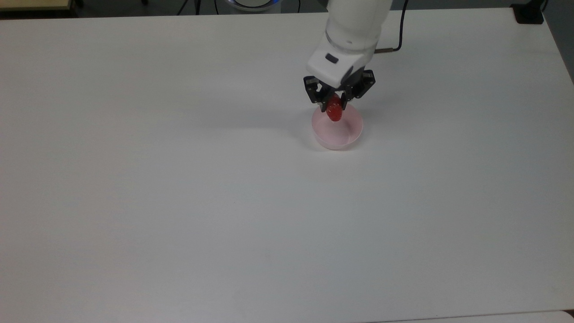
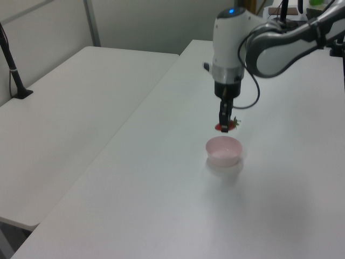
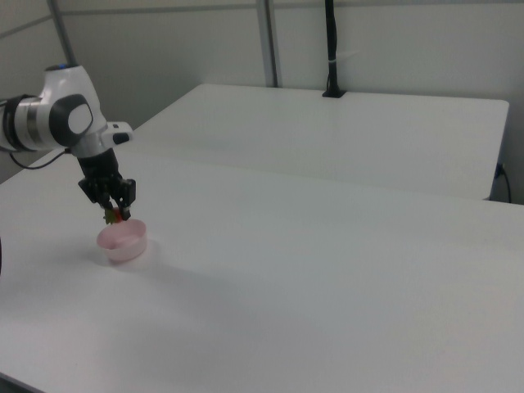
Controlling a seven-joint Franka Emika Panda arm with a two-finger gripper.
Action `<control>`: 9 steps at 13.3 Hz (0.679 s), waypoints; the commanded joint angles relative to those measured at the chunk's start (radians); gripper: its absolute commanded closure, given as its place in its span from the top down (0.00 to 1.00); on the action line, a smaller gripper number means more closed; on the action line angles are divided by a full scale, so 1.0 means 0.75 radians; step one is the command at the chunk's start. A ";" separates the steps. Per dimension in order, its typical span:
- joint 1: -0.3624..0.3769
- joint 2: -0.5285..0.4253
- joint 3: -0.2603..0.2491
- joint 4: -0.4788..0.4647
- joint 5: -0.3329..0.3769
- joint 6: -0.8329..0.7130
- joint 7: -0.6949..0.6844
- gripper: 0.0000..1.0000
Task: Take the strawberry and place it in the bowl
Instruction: 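Carry the strawberry over the pink bowl, then lower the strawberry into the bowl and open the gripper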
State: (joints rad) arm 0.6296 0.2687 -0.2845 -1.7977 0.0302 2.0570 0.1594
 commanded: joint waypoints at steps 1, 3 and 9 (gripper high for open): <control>-0.003 0.106 0.038 -0.019 -0.020 0.116 0.129 0.44; -0.001 0.143 0.072 -0.017 -0.091 0.176 0.322 0.80; -0.172 -0.037 0.079 0.056 -0.138 -0.091 0.291 1.00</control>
State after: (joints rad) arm 0.5920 0.3556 -0.2367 -1.7828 -0.0579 2.1259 0.4067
